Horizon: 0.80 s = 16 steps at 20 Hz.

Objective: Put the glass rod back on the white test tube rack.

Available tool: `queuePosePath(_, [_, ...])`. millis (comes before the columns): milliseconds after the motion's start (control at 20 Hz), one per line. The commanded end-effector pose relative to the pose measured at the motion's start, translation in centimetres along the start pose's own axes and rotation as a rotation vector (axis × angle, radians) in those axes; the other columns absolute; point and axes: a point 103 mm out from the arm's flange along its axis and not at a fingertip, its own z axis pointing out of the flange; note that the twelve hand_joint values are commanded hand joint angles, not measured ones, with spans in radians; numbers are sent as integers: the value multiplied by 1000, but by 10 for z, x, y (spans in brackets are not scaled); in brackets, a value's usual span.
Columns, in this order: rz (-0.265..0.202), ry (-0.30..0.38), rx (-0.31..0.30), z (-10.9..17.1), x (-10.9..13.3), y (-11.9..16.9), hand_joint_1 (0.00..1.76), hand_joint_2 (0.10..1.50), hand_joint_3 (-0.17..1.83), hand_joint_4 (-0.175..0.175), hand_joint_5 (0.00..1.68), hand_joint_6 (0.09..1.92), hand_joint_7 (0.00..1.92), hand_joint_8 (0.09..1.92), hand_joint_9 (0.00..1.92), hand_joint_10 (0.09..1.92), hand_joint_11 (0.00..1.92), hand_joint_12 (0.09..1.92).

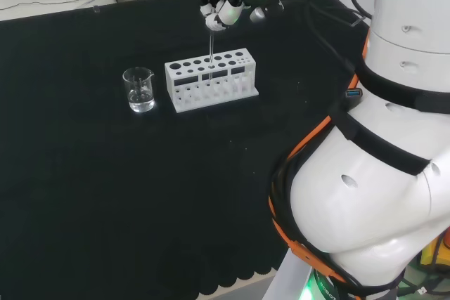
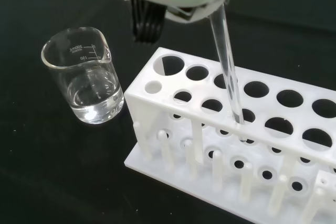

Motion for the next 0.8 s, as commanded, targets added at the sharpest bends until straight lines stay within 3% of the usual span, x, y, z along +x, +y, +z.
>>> queuePosePath(50, [-16, -15, 11, 5, 2, 7, 1184, 622, 913, -175, 1094, 1099, 1423, 1380, 1879, 1177, 1905, 1112])
queuePosePath(800, [-51, -61, 43, 3, 21, 28, 1184, 623, 911, -175, 1094, 1098, 1422, 1380, 1879, 1177, 1905, 1112])
